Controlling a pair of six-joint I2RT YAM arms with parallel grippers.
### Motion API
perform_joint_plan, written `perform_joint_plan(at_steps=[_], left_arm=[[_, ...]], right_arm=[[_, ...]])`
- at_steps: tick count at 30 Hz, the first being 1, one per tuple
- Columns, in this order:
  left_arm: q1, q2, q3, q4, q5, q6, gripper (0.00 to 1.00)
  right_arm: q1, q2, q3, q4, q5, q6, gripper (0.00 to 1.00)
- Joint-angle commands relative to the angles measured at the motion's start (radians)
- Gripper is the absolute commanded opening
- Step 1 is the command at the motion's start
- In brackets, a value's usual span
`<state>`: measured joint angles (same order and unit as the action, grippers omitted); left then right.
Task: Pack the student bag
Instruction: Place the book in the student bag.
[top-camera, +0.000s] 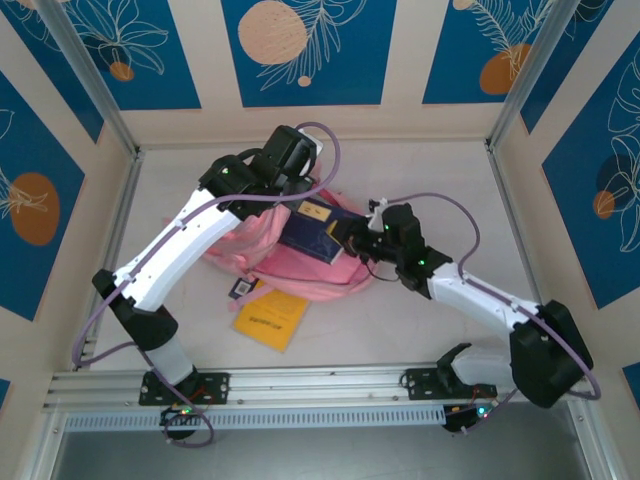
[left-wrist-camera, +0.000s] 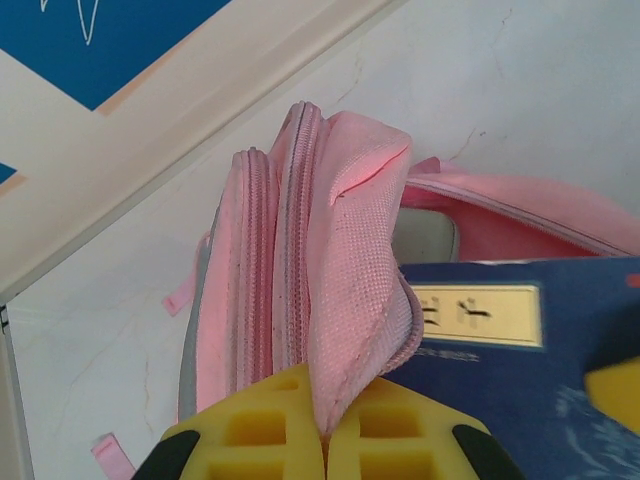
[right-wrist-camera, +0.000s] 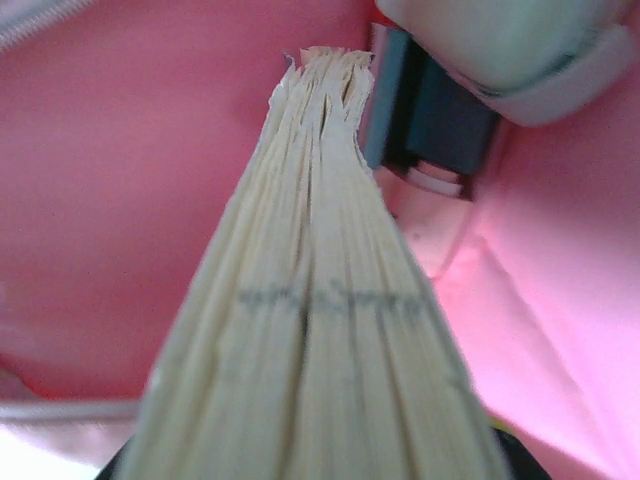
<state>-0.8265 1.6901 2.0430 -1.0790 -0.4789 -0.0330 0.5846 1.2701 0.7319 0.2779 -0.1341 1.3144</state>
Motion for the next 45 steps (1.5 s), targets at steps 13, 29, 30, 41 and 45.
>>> perform_joint_plan(at_steps=[13, 29, 30, 41, 45], left_arm=[[0.023, -0.099, 0.062, 0.127, 0.029, 0.018, 0.0], [0.095, -0.008, 0.102, 0.119, 0.168, -0.075, 0.0], [0.108, -0.007, 0.099, 0.119, 0.178, -0.085, 0.0], [0.28, 0.059, 0.055, 0.231, 0.325, -0.226, 0.0], [0.329, 0.181, 0.161, 0.216, 0.335, -0.225, 0.0]], right_arm=[[0.064, 0.531, 0.376, 0.109, 0.095, 0.111, 0.0], [0.091, 0.847, 0.813, -0.077, 0.114, 0.013, 0.54], [0.09, 0.822, 0.793, -0.076, 0.116, -0.02, 0.57], [0.041, 0.461, 0.455, -0.108, 0.122, -0.295, 0.71], [0.023, 0.329, 0.364, -0.155, 0.145, -0.4, 0.68]])
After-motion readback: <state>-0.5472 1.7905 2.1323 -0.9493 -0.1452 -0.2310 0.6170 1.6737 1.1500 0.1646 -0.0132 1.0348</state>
